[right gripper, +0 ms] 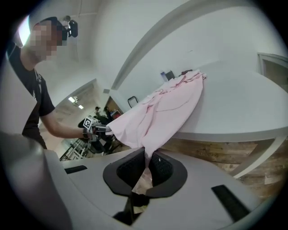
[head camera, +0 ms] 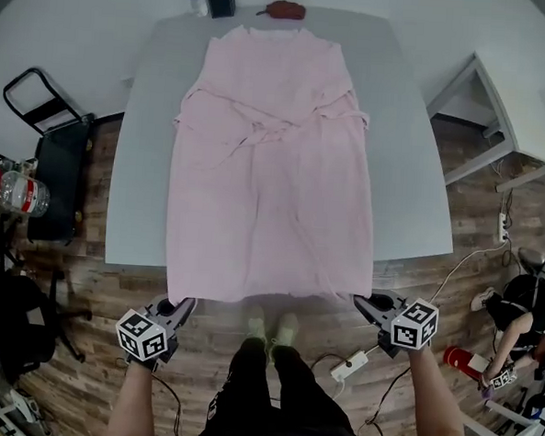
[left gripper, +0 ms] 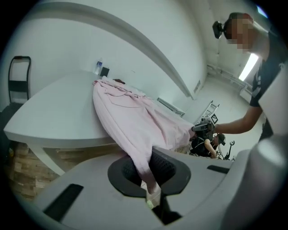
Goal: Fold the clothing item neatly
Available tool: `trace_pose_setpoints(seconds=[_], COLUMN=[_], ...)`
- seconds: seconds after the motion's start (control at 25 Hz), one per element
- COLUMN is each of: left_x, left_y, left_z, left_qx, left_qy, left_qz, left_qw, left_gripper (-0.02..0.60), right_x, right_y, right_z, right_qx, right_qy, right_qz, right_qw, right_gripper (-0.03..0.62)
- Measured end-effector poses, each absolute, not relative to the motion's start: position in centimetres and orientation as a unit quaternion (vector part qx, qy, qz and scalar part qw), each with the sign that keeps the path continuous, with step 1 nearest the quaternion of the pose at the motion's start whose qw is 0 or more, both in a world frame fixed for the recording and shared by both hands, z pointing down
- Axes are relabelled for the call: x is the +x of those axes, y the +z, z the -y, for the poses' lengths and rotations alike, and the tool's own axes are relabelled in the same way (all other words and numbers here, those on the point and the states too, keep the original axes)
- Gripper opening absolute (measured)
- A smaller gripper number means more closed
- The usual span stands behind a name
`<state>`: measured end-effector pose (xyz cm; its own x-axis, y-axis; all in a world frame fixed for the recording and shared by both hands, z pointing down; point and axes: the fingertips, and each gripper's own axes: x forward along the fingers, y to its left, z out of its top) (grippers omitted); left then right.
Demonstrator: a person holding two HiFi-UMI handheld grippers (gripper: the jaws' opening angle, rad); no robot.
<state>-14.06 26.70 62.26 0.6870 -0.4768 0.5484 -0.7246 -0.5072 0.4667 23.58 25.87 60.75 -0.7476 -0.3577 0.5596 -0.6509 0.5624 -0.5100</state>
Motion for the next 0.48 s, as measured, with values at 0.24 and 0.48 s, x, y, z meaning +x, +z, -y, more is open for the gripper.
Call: trace_pose_setpoints(seconds=[0.24,0.48], left_x=[-12.2,-10.9], left_y=[59.0,53.4], left_z=[-28.8,-31.4], left_qx=[0.866,0.883], left_qy=[0.205,0.170], left_qz=[0.337,0.316], left_qw=[0.308,0.301], left_gripper=[0.008,0.008], right_x=[22.2,21.1], right_y=[57.3,51.6], right_z=[-28.1,-30.6], right_qx=[0.272,0.244], right_qy=[0.368,0.387], right_qz=[0.870,0.879], right_qw=[0.184,0.133], right_gripper=[0.025,0.025])
